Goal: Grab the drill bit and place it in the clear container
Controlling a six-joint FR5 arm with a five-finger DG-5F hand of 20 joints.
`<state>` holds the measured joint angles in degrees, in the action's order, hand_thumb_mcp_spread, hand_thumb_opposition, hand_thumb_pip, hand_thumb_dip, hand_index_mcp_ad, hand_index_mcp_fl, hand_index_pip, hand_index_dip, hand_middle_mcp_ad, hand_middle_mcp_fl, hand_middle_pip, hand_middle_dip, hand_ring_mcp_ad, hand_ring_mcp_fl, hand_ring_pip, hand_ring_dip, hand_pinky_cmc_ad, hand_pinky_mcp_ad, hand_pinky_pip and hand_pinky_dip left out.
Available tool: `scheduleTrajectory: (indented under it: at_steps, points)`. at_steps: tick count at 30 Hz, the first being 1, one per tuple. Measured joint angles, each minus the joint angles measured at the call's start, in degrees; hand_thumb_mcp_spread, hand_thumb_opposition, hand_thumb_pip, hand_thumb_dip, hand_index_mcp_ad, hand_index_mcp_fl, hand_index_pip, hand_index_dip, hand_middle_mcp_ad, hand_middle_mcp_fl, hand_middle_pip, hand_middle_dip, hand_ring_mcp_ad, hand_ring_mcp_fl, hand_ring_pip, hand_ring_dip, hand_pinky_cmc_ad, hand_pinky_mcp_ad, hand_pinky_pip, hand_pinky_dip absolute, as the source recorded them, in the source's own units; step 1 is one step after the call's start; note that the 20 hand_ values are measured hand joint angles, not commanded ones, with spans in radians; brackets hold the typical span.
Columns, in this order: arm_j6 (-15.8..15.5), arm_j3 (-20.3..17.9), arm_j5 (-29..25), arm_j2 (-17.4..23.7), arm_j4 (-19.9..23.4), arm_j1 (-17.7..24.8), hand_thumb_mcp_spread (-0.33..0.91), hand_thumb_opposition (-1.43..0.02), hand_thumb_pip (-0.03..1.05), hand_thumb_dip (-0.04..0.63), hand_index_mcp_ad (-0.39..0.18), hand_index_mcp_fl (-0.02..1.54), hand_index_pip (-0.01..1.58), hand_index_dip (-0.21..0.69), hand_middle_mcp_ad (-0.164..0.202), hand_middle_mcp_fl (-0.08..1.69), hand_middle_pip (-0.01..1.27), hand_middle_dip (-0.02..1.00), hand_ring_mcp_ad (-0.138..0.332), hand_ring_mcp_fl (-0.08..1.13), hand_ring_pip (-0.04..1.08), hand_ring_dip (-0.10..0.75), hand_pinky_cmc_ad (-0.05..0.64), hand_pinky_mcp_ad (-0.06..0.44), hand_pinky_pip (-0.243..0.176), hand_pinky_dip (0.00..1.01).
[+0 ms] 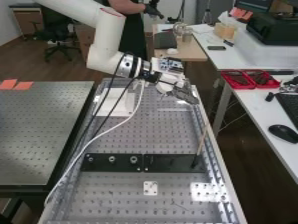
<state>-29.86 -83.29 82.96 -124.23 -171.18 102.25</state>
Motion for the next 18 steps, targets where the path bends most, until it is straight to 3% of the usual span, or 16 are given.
scheduleTrajectory:
  at_steps: [5, 8, 12, 18]
  points:
    - [-0.4, 0.5, 0.5, 0.2, -1.1, 0.0, 0.62, -0.99, 0.39, 0.283, -0.087, 1.12, 0.49, 0.463, 0.075, 0.48, 0.12, 0.29, 0.197, 0.19, 0.09, 0.065, 0.335, 0.164, -0.080, 0.14]
    - [-0.4, 0.7, 0.4, 0.4, -1.4, -0.1, 0.57, -0.91, 0.46, 0.283, -0.087, 0.85, 0.31, 0.456, 0.073, 0.41, 0.12, 0.29, 0.201, 0.13, 0.10, 0.065, 0.335, 0.164, -0.080, 0.14]
    - [-0.7, 0.7, 0.3, 0.7, -1.5, -0.2, 0.50, -0.87, 0.47, 0.283, -0.084, 0.72, 0.17, 0.459, 0.073, 0.36, 0.11, 0.29, 0.201, 0.10, 0.10, 0.065, 0.316, 0.164, -0.080, 0.14]
    - [-0.8, 0.4, 0.7, 1.9, -0.9, -0.3, 0.47, -0.82, 0.52, 0.283, -0.084, 0.62, 0.09, 0.463, 0.073, 0.30, 0.11, 0.29, 0.199, 0.06, 0.09, 0.065, 0.293, 0.161, -0.079, 0.14]
